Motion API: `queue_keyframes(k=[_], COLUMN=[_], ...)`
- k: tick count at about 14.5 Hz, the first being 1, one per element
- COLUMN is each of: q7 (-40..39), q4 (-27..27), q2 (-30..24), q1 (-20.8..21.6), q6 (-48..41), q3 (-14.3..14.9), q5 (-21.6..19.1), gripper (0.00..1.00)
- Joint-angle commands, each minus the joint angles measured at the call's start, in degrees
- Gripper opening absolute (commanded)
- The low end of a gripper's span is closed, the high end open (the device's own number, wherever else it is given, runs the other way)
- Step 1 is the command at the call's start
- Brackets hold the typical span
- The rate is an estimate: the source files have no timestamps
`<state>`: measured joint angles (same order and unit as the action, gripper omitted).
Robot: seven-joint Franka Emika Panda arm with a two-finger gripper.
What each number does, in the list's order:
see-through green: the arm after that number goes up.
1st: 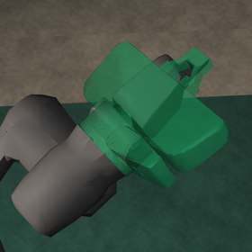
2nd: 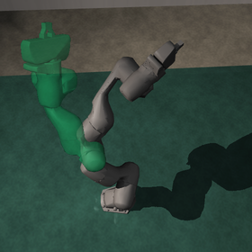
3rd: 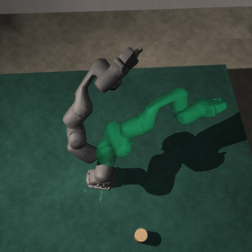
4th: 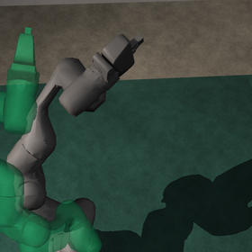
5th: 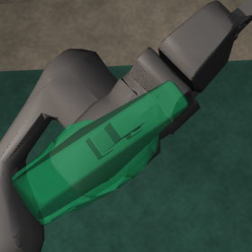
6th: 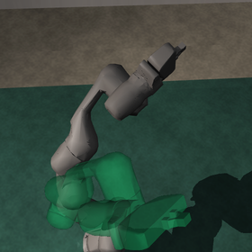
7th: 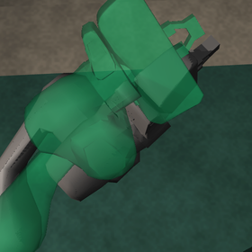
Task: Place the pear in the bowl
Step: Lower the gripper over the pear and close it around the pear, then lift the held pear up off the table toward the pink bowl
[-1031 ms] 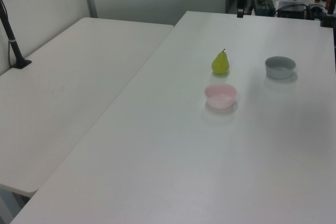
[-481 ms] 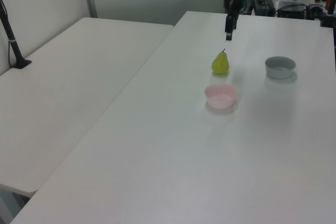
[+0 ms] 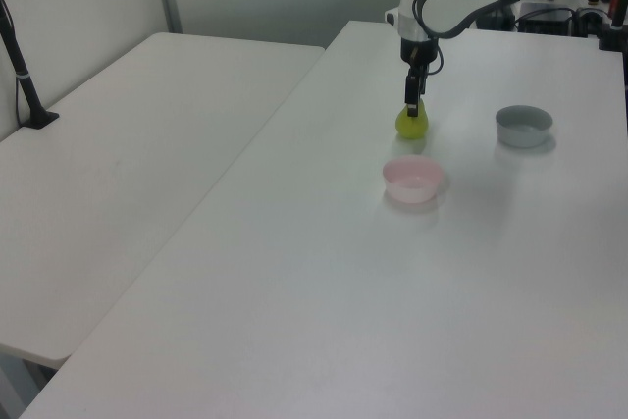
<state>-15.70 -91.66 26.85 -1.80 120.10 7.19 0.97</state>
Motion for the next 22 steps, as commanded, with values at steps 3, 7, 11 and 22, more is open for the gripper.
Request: queue_keyframes(k=[3,7,11,22], q7=[-1.35,-1.62,-1.62,-0.12], q4=[-0.54,-0.54,-0.54,2.44], q2=[1.89,1.89,1.54,-11.72], q1=[1.1,1.1,1.1,0.84], q6=[3.03,3.03,2.68,-12.85], q3=[0.37,0.37,0.37,0.46], q5=[-0.27,-0.18,-0.18,-0.45], gripper=[0.92,0.54,0.34,0.36])
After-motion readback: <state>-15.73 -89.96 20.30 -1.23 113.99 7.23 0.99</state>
